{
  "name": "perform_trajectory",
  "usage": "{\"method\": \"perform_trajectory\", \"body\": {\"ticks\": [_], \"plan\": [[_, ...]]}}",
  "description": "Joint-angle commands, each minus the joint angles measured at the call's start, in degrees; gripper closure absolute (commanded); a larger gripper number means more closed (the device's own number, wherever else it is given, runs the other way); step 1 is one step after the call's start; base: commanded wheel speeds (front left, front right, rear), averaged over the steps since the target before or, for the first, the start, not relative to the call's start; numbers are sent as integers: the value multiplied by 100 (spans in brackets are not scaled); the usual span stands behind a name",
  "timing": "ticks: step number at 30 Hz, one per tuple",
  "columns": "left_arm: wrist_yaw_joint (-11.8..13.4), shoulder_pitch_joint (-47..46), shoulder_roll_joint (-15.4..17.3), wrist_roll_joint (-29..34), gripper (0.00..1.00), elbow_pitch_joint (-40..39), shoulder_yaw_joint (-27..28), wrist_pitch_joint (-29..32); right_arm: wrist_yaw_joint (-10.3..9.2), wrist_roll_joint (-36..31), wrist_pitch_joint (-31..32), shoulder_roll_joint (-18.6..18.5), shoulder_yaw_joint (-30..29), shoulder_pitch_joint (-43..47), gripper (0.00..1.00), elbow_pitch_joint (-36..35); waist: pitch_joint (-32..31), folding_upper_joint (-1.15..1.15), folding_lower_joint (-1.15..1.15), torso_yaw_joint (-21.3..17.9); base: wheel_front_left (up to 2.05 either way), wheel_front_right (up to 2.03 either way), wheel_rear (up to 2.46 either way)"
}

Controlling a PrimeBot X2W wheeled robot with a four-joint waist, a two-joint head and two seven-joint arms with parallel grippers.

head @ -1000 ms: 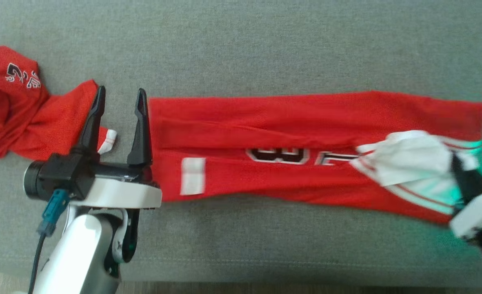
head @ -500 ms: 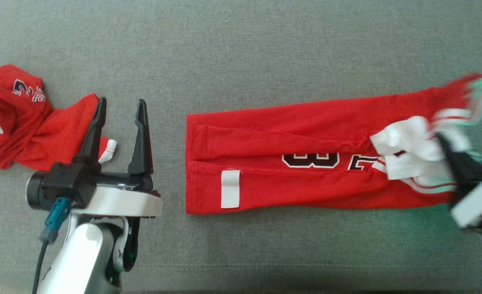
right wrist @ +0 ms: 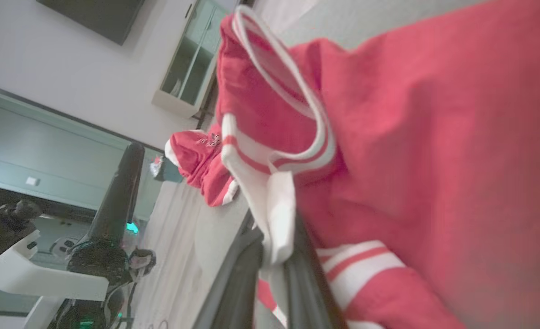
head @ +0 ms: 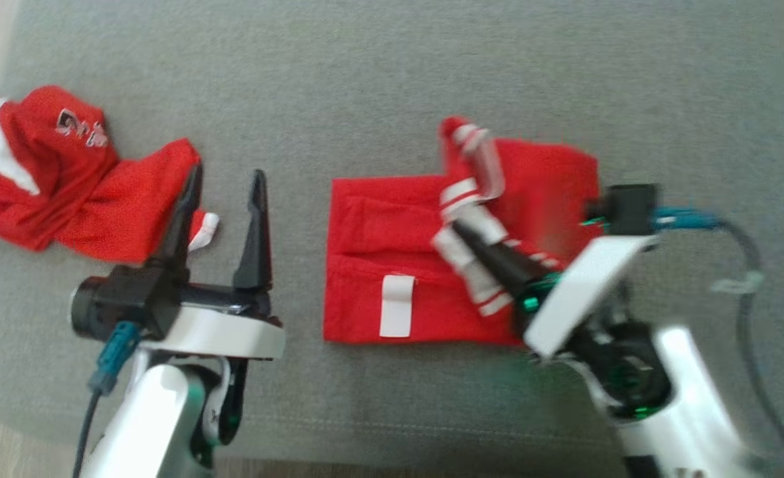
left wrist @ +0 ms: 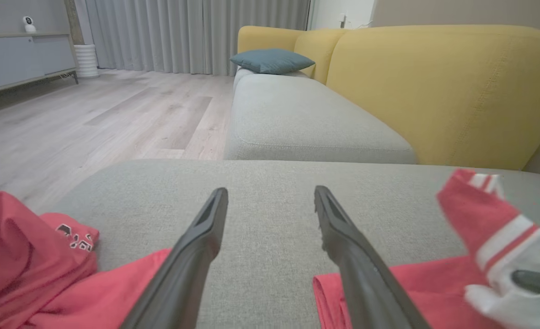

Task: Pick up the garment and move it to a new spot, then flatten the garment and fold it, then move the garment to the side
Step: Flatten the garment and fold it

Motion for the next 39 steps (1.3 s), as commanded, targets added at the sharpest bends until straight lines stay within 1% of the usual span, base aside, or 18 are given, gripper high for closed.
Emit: {"method": "perform_trajectory", "body": {"ticks": [1, 5, 9, 10, 11, 14, 18, 21, 26, 27, 28, 29, 30, 32, 35, 39], "plan": [[-30, -247, 30, -10, 0, -124, 166, -65, 37, 221, -244, 83, 394, -225, 100, 0, 82, 0, 0, 125, 0, 0, 0], [-75, -312, -32, -9, 0, -54, 120, -66, 37, 460, -814, 86, 1017, -507, 100, 617, 171, 0, 0, 250, 0, 0, 0], [-96, -339, -75, 2, 0, -4, 127, -68, 37, 575, -1336, 87, 1391, -745, 100, 1067, 208, 0, 0, 290, 0, 0, 0], [-99, -343, -85, 9, 0, -2, 135, -68, 37, 598, -1441, 87, 1470, -796, 57, 1150, 210, 0, 0, 290, 0, 0, 0], [-98, -342, -94, 17, 0, 0, 144, -68, 37, 586, -1552, 87, 1546, -851, 0, 1211, 209, 0, 0, 287, 0, 0, 0], [-105, -336, -107, 38, 0, 12, 173, -69, 37, 444, -2035, 88, 1709, -999, 0, 1270, 189, 0, 0, 258, 0, 0, 0], [-111, -307, -116, 64, 0, 31, 207, -69, 37, 152, -2765, 88, 1690, -1113, 0, 1184, 105, 0, 0, 193, 0, 0, 0], [-102, -261, -102, 75, 0, 34, 249, -69, 37, -399, -3247, 27, 1484, -1165, 0, 995, 43, 0, 0, 113, 0, 0, 0], [-82, -201, -57, 87, 0, 14, 306, -69, 37, -1334, -3748, -346, 743, -987, 0, 543, -37, 0, 0, -51, 0, 0, 0], [-78, -192, -44, 87, 0, 9, 316, -69, 37, -1496, -3792, -420, 545, -896, 0, 453, -52, 0, 0, -86, 0, 0, 0], [-63, -169, -17, 89, 0, -4, 335, -69, 37, -1836, -3845, -568, 135, -684, 0, 263, -79, 0, 0, -160, 0, 0, 0], [-52, -157, -2, 90, 0, -8, 347, -69, 37, -1973, -3855, -613, -82, -553, 0, 175, -90, 0, 0, -195, 0, 0, 0], [-52, -157, -2, 90, 0, -8, 347, -69, 37, -1973, -3855, -613, -82, -553, 0, 175, -90, 0, 0, -195, 0, 0, 0], [-30, -135, 32, 86, 0, -16, 374, -60, 37, -2284, -3847, -724, -488, -282, 0, 9, -114, 0, 0, -266, 0, 0, 0], [-5, -97, 89, 71, 0, -16, 418, -39, 37, -2627, -3792, -767, -1074, 174, 0, -213, -163, 0, 0, -363, 0, 0, 0], [25, -3, 174, 20, 0, 7, 503, -19, 37, -2943, -3688, -729, -1595, 727, 0, -527, -268, 0, 0, -473, 0, 0, 0]]}}
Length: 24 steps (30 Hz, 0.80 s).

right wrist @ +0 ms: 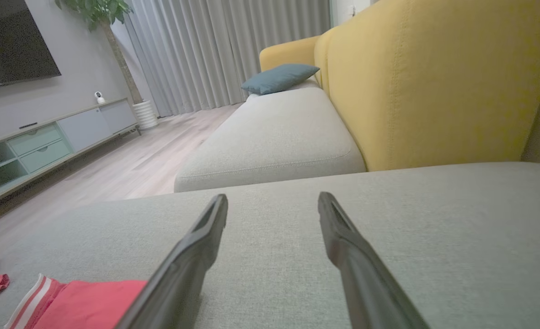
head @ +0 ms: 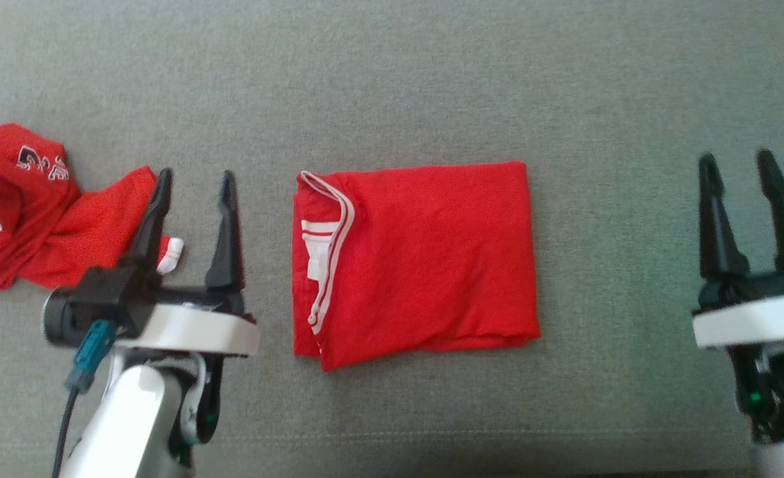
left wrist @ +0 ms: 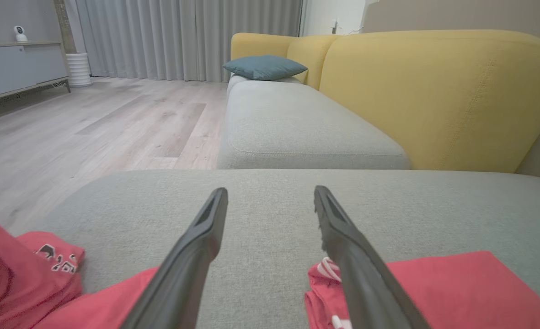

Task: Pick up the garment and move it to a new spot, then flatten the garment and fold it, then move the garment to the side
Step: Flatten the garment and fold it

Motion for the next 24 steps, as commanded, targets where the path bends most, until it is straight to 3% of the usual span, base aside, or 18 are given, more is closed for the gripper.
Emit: {"method": "perform_trajectory", "body": {"ticks": [1, 24], "plan": [[60, 11, 163, 2, 0, -162, 280, -15, 37, -111, 9, 7, 20, 87, 0, -332, -91, 0, 0, -63, 0, 0, 0], [251, 776, 402, -92, 0, -204, 261, 240, 37, -753, 562, 465, -178, 1274, 0, -979, -1033, 0, 0, -163, 0, 0, 0]]}}
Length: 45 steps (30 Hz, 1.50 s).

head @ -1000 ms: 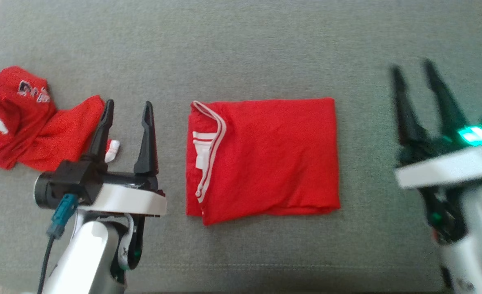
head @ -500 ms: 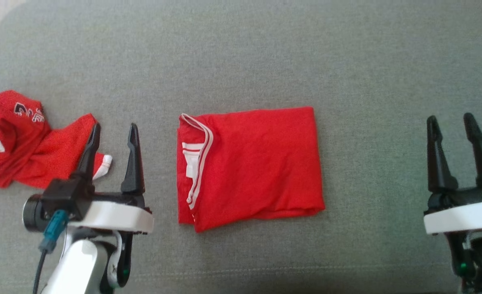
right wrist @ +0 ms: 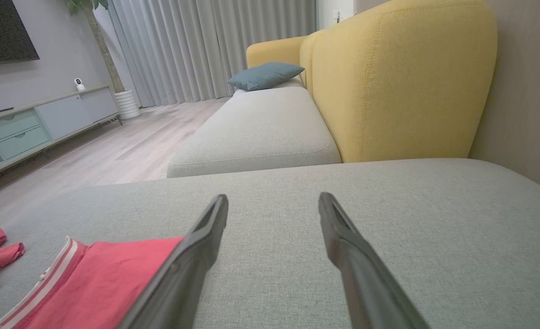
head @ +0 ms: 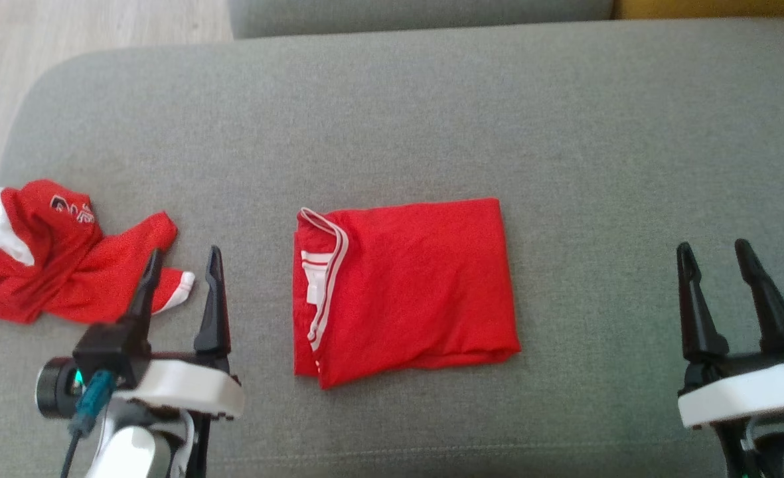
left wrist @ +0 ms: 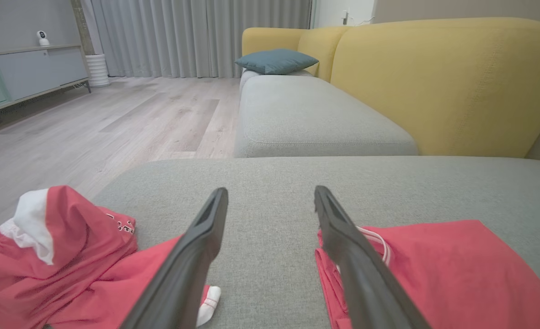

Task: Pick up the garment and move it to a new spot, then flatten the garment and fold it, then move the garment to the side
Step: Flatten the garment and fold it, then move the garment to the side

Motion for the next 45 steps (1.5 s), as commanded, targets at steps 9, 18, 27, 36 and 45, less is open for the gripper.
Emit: {"method": "perform_trajectory", "body": {"ticks": [9, 18, 27, 36, 45], "plan": [[80, 92, 196, -93, 0, -255, 162, 108, 37, -110, 157, -11, 96, 144, 0, -359, -309, 0, 0, -23, 0, 0, 0], [110, 176, 231, -120, 0, -261, 137, 162, 37, -122, 236, 13, 107, 225, 0, -414, -425, 0, 0, -27, 0, 0, 0], [139, 208, 254, -132, 0, -295, 96, 209, 37, -123, 257, 20, 96, 252, 0, -420, -485, 0, 0, -15, 0, 0, 0], [169, 199, 299, -133, 0, -351, 86, 235, 37, -114, 240, 30, 89, 233, 0, -406, -469, 0, 0, -24, 0, 0, 0], [188, 98, 314, -94, 0, -393, 56, 196, 37, -96, 290, 0, 98, 196, 0, -305, -373, 0, 0, 34, 0, 0, 0]]}}
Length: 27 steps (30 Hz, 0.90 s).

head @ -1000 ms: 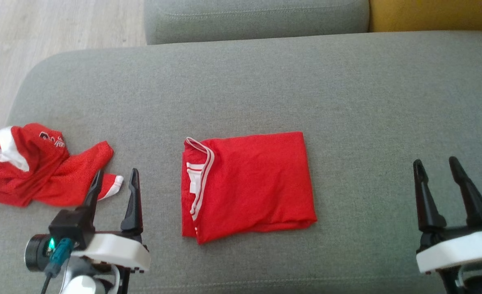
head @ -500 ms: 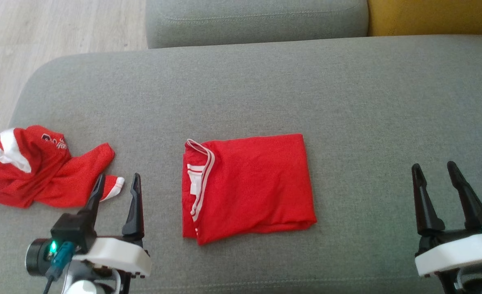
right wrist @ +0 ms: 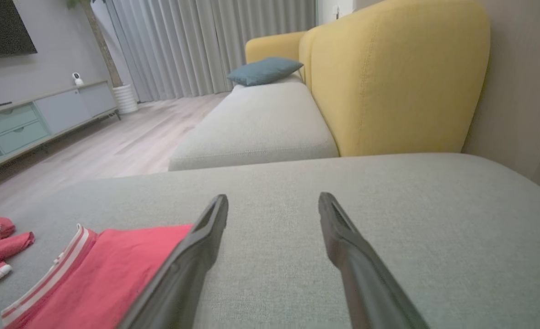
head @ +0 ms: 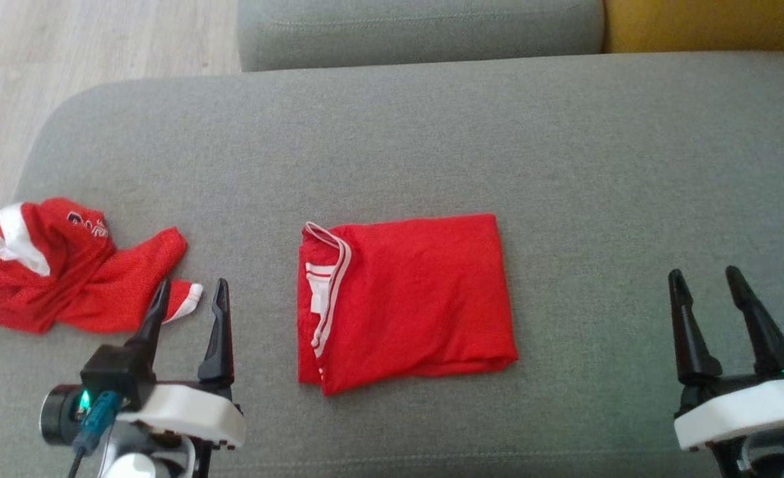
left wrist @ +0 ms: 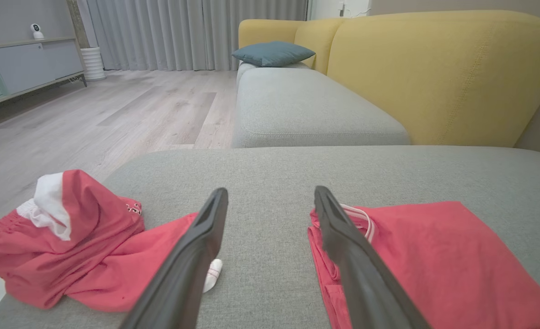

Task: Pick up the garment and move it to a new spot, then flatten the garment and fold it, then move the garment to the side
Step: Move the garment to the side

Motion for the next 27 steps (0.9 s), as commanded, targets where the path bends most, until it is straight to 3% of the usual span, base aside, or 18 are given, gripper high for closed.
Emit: {"method": "perform_trajectory", "body": {"ticks": [1, 12, 18, 27], "plan": [[24, -359, 143, 50, 0, -198, 215, -55, 37, 7, 40, -91, 135, -178, 0, -147, 75, 0, 0, 38, 0, 0, 0], [-104, -1012, -20, 217, 0, -156, 61, -295, 37, 181, 128, -213, 581, -865, 0, 660, 689, 0, 0, 460, 0, 0, 0], [-221, -1498, -244, 327, 0, -10, -24, -466, 37, 287, 271, -161, 1111, -1433, 0, 1569, 1112, 0, 0, 799, 0, 0, 0], [-390, -1807, -490, 439, 0, 129, -50, -531, 37, 353, 668, -66, 1407, -1990, 0, 2665, 1433, 0, 0, 1028, 0, 0, 0]]}}
